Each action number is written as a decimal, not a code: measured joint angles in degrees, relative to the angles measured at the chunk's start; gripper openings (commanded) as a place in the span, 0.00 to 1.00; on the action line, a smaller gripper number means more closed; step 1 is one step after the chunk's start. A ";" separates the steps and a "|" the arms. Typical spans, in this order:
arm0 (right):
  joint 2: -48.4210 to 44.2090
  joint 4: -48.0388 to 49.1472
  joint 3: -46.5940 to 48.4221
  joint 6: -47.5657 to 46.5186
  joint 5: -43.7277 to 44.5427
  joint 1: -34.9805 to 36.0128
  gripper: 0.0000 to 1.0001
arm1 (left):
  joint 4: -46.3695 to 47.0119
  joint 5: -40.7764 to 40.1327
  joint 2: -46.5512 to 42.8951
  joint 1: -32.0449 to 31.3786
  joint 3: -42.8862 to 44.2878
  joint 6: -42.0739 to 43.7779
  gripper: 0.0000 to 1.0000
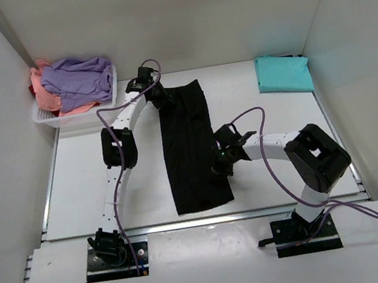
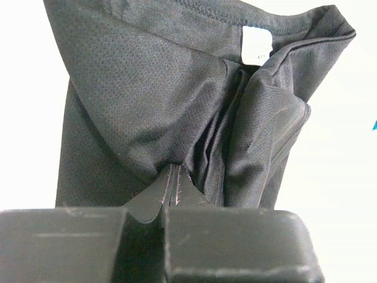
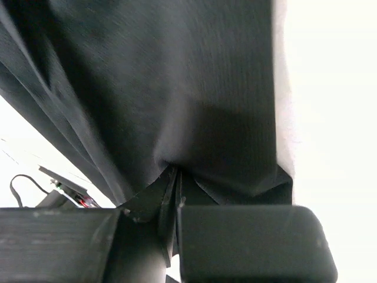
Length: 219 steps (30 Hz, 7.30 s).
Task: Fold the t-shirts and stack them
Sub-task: Rotate the tshirt 90 degrees, then grab the bottom of the folded rectangular tshirt with both arms, then fold the folded rectangular tshirt in 1/3 of the way, then grab one side of the 2/3 rectangular tshirt with both arms, then fold the long partially folded tshirt into a neat square
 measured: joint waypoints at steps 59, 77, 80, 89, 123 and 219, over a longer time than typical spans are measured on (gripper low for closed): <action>-27.32 -7.93 -18.01 -13.46 3.28 -4.11 0.61 | 25.51 -5.64 -79.38 -29.29 -115.82 -11.93 0.10; -23.98 -4.04 -17.81 -11.58 -0.42 -3.34 0.21 | 24.09 -6.34 -81.31 -28.94 -116.52 -11.96 0.07; -22.86 -2.73 -18.86 -12.20 -1.70 -3.15 0.00 | 24.06 -6.47 -82.99 -28.83 -118.22 -12.20 0.07; -27.45 -6.29 -22.56 -13.64 -4.96 -0.85 0.00 | 21.22 -5.92 -92.19 -28.79 -123.80 -14.08 0.01; 21.16 -38.40 50.01 -37.88 -9.35 -18.91 0.00 | 6.62 5.20 -53.29 -3.30 -72.83 0.26 0.04; -8.83 -34.10 18.91 -22.75 -25.40 -24.20 0.00 | 6.88 10.47 -80.70 -4.13 -95.06 -16.59 0.01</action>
